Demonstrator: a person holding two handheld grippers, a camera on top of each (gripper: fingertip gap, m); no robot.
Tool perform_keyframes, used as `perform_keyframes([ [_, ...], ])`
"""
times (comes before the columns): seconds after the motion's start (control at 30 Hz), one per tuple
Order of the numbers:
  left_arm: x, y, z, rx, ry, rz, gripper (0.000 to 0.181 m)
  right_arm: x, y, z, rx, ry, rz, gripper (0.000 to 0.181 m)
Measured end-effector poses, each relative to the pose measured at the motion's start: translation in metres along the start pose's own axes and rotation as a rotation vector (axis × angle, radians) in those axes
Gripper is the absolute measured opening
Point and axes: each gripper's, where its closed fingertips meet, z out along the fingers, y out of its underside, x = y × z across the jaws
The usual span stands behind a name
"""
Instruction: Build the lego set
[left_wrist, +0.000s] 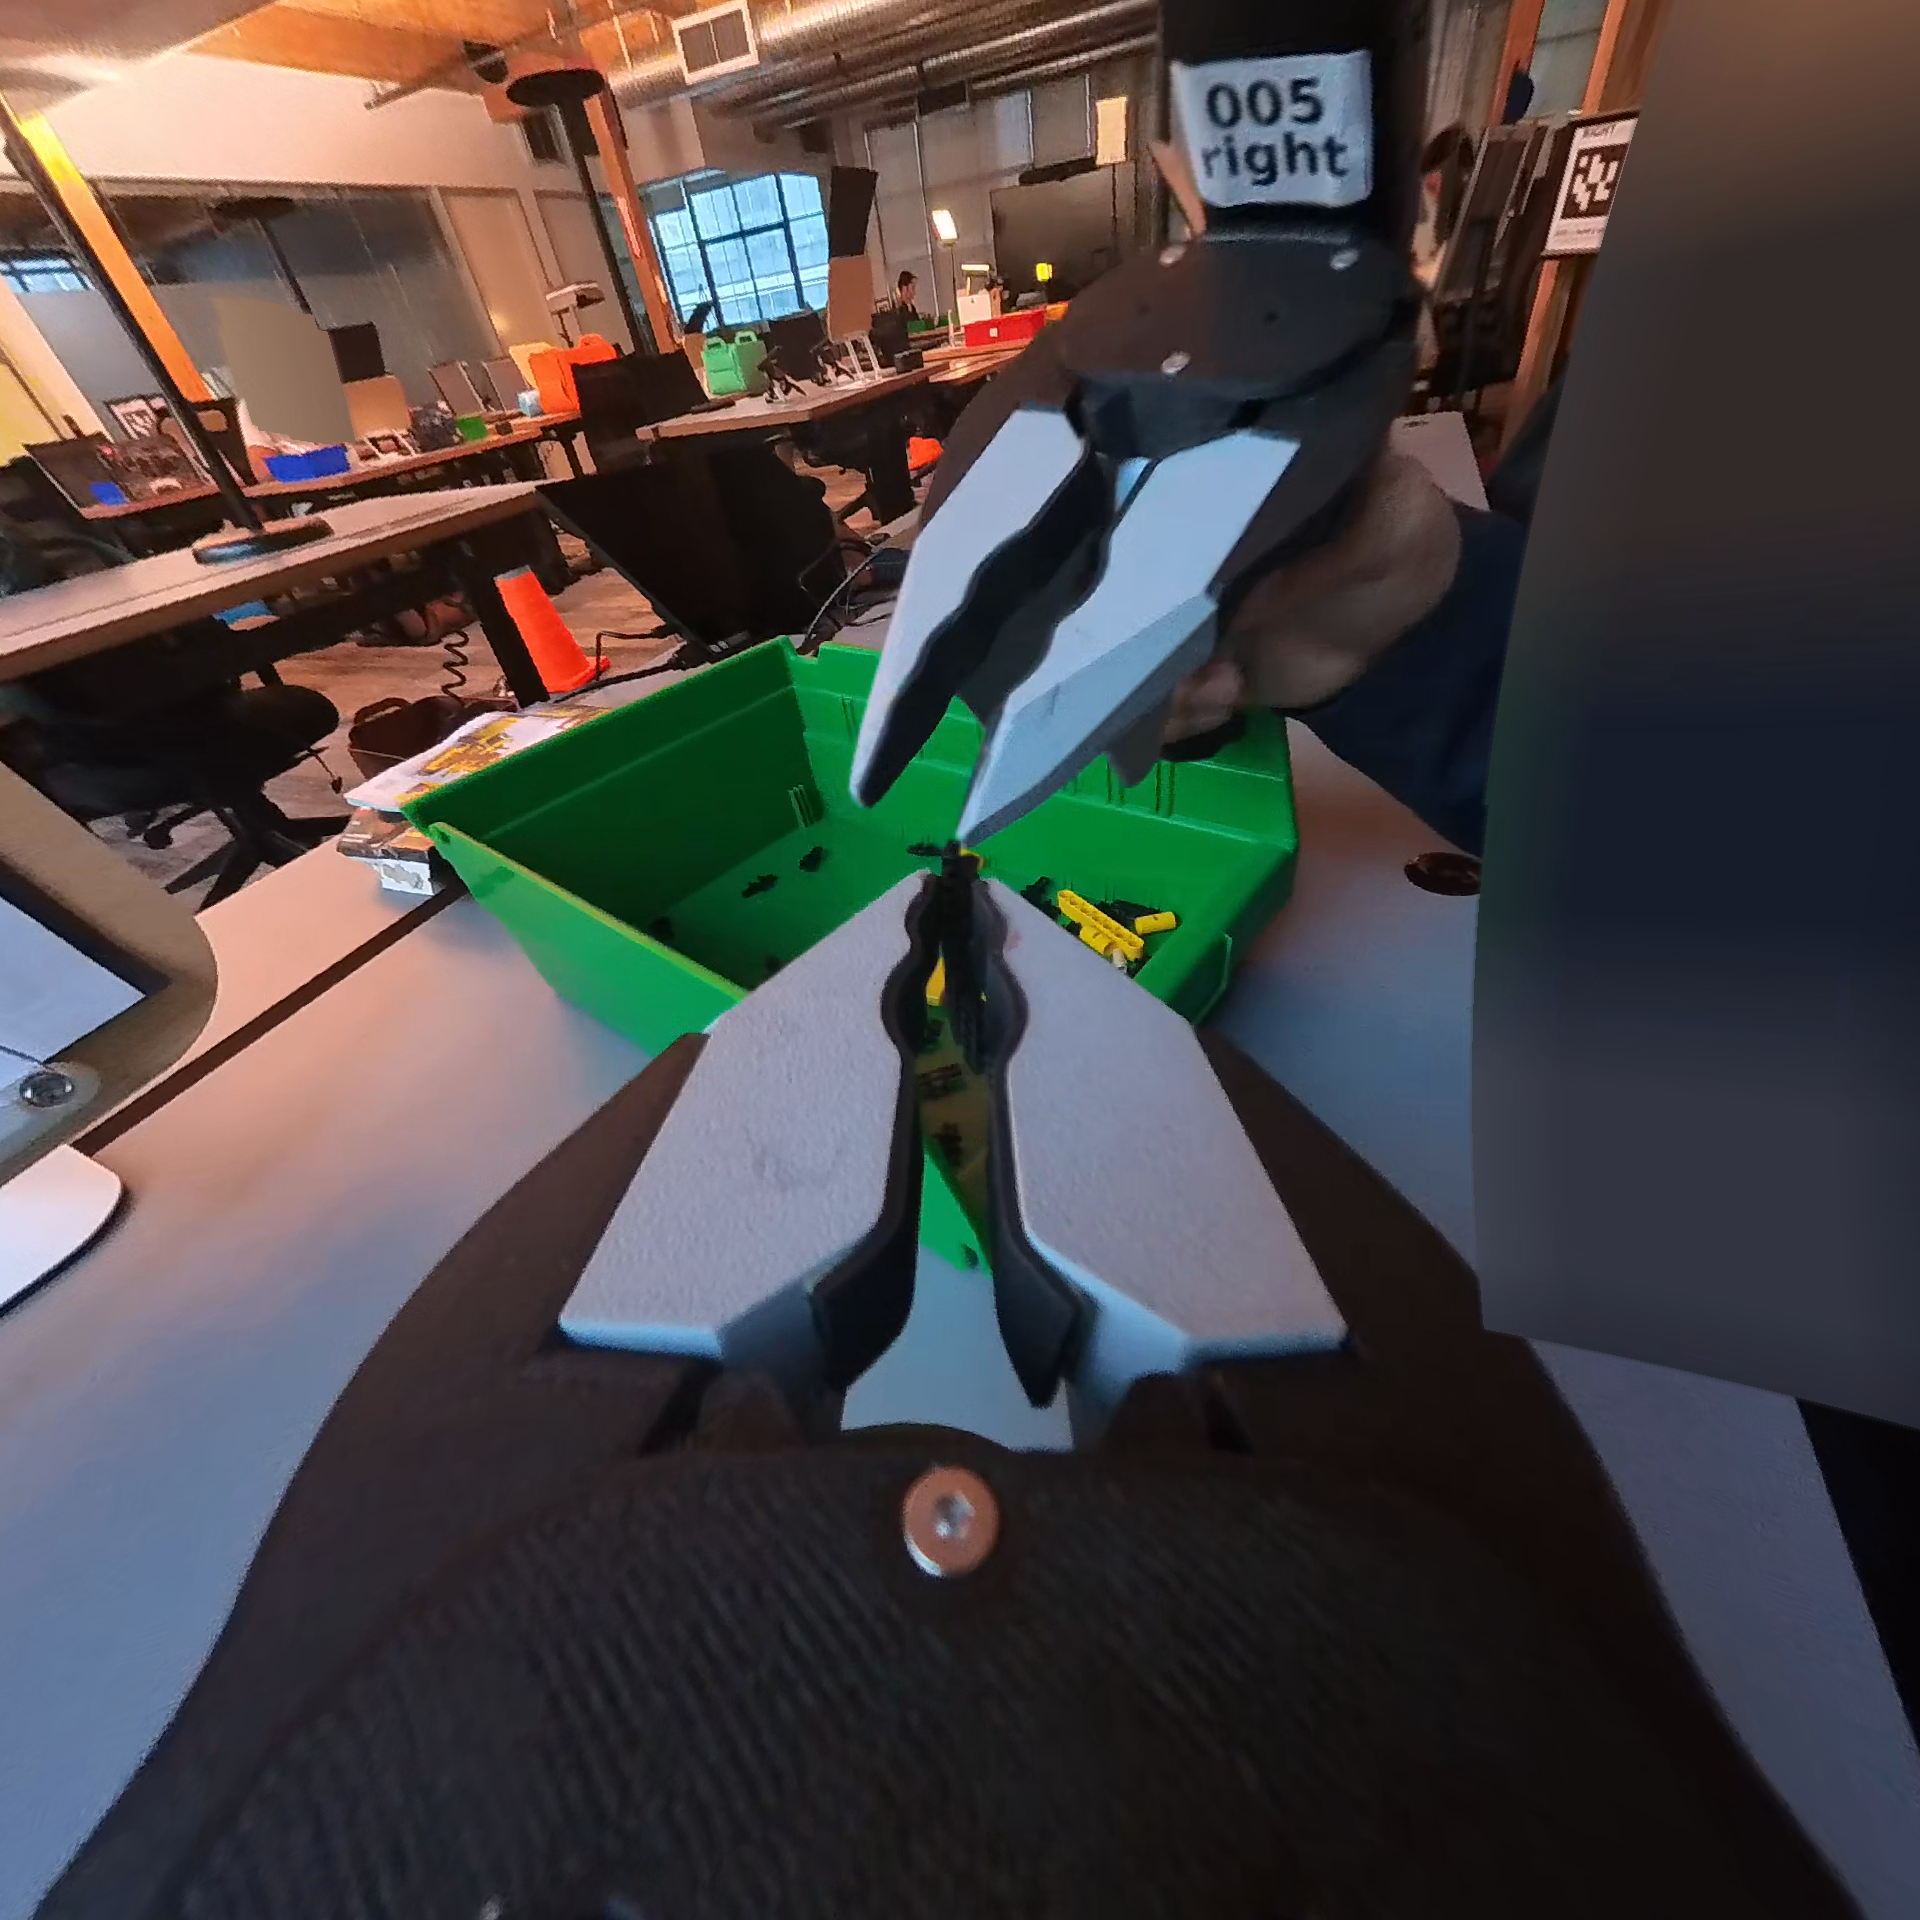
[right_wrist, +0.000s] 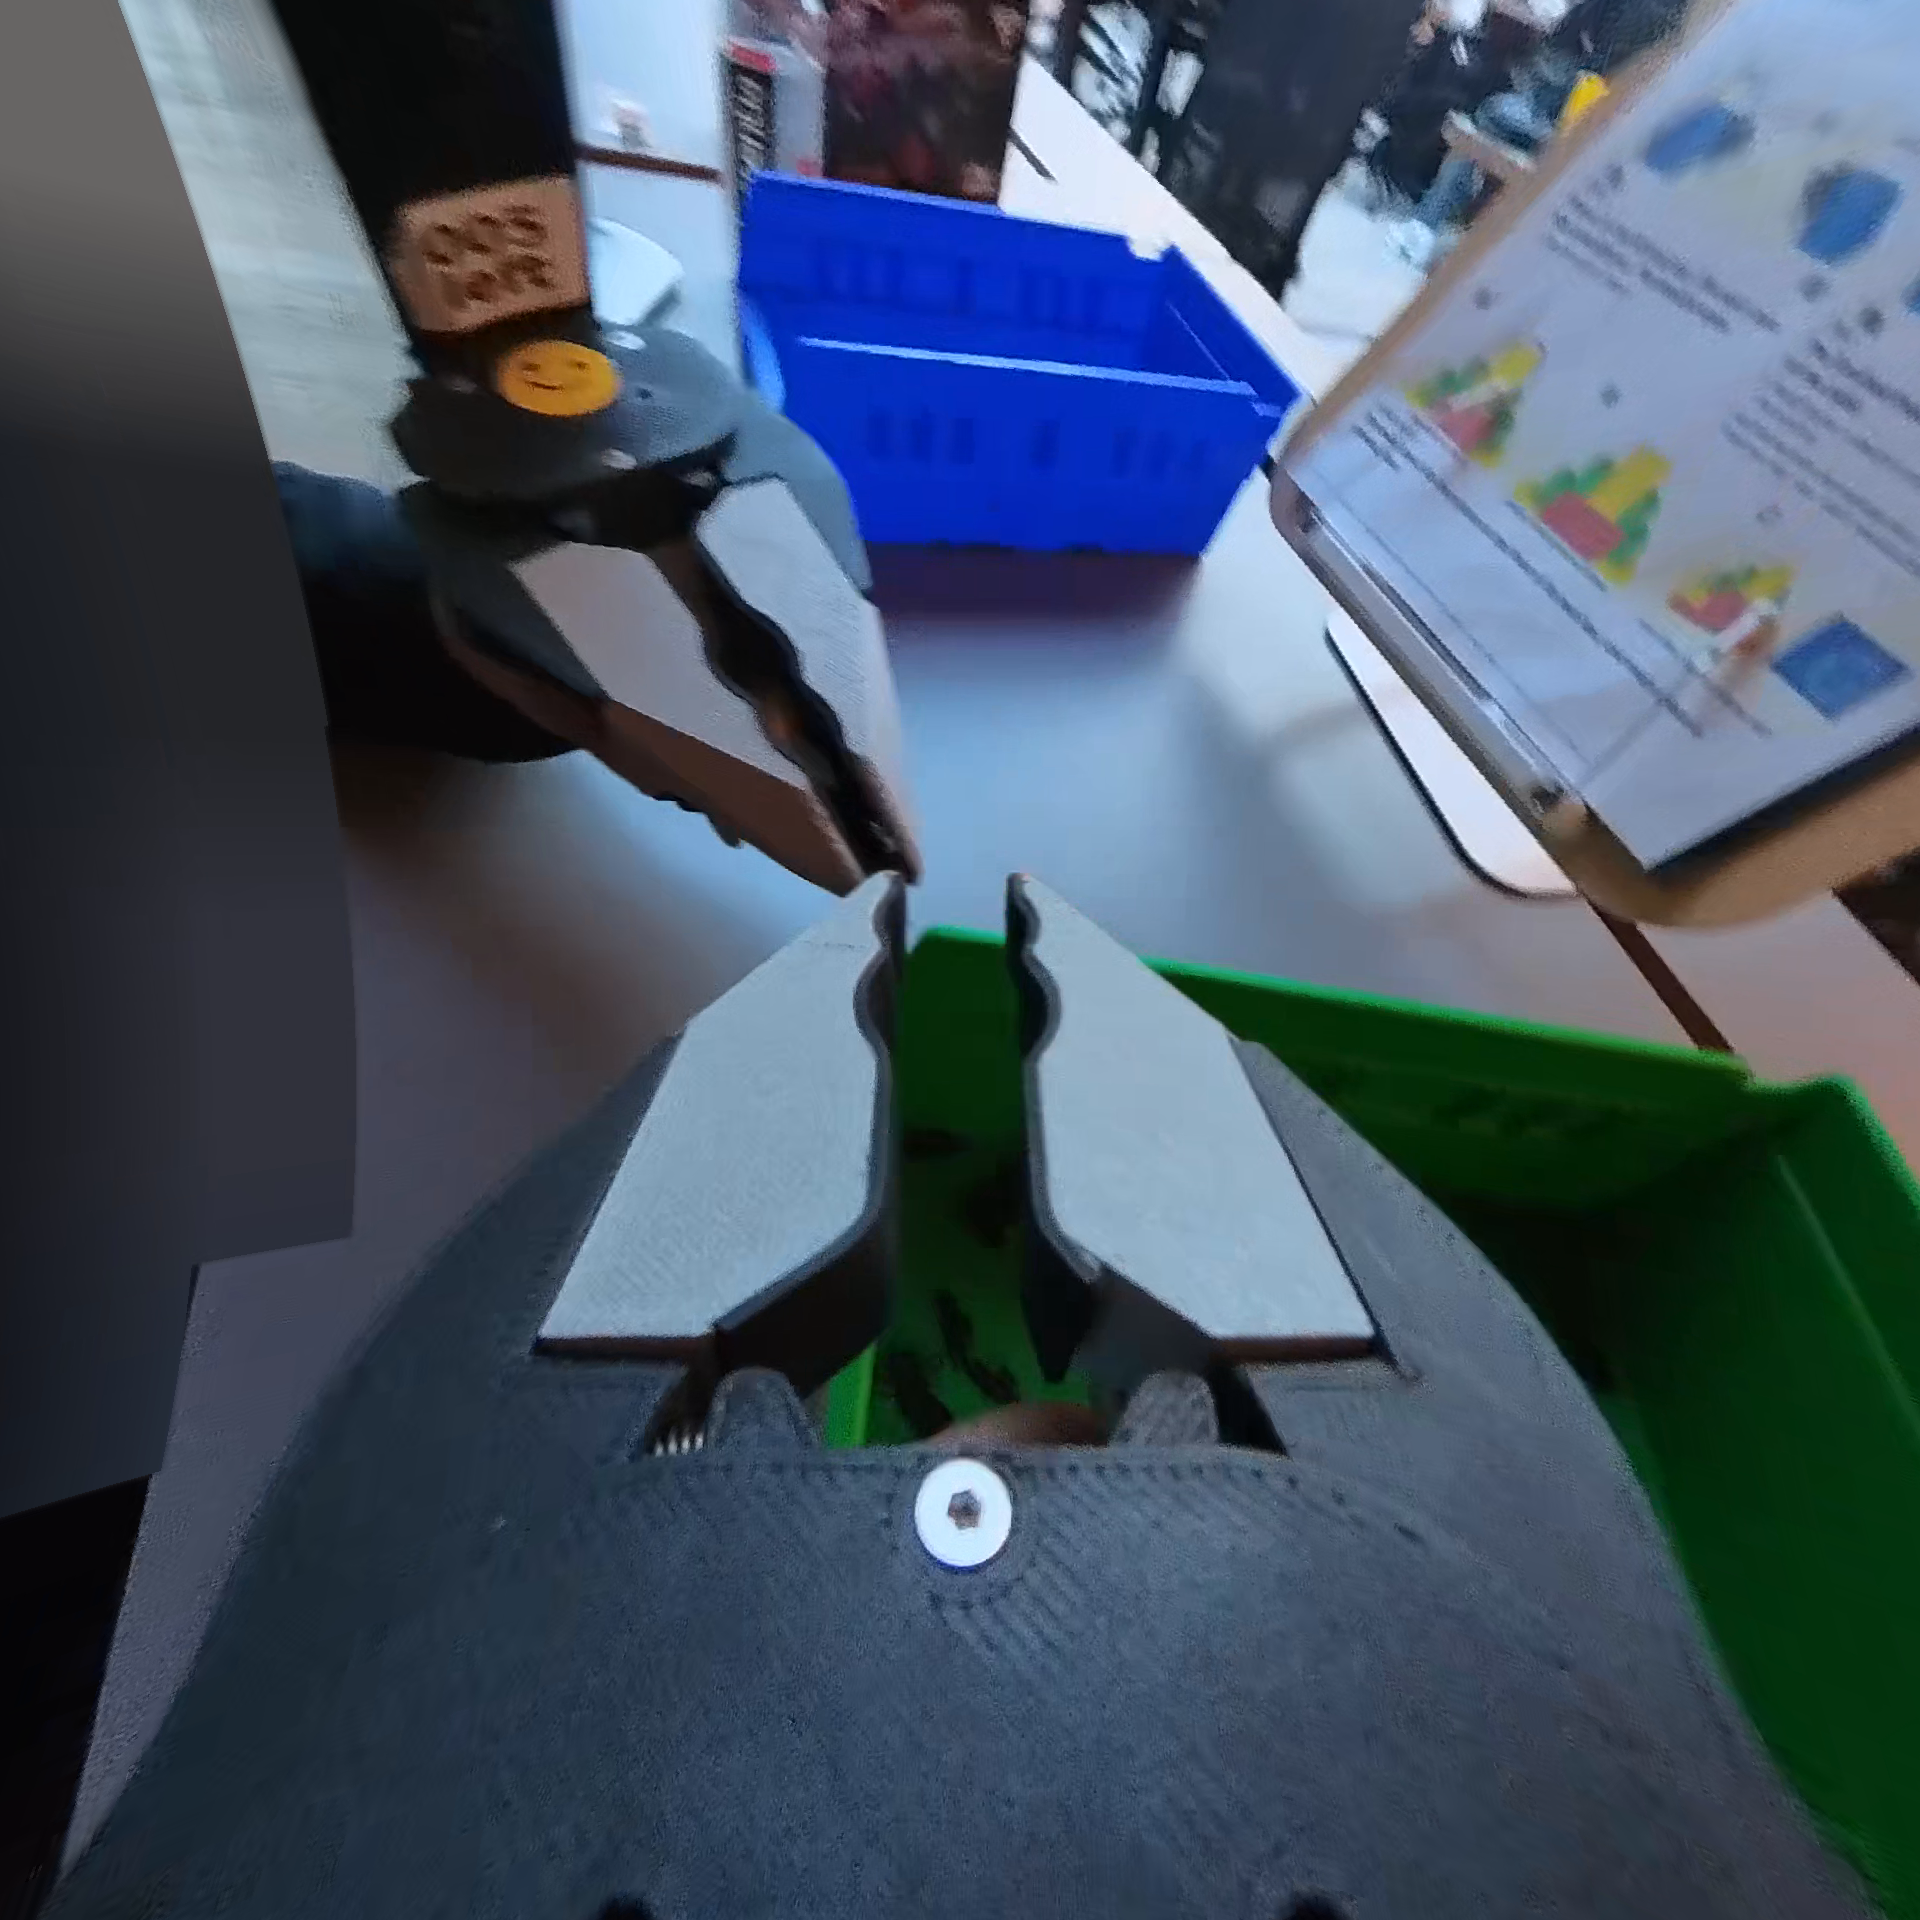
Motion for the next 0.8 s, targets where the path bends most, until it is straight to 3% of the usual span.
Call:
perform_keyframes([
  [0.07,0.001,0.001,0.000,-0.009,0.004,0.007,0.002,-0.009,-0.007,0.001,0.037,-0.028,-0.040,0.002],
  [0.67,0.003,-0.009,-0.005,0.048,0.019,-0.005,0.002,-0.017,-0.011,0.000,0.079,-0.127,0.027,0.000],
  [0.8,0.001,-0.013,-0.009,0.065,0.008,0.020,0.002,-0.015,-0.017,0.001,0.118,-0.169,0.162,0.000],
])
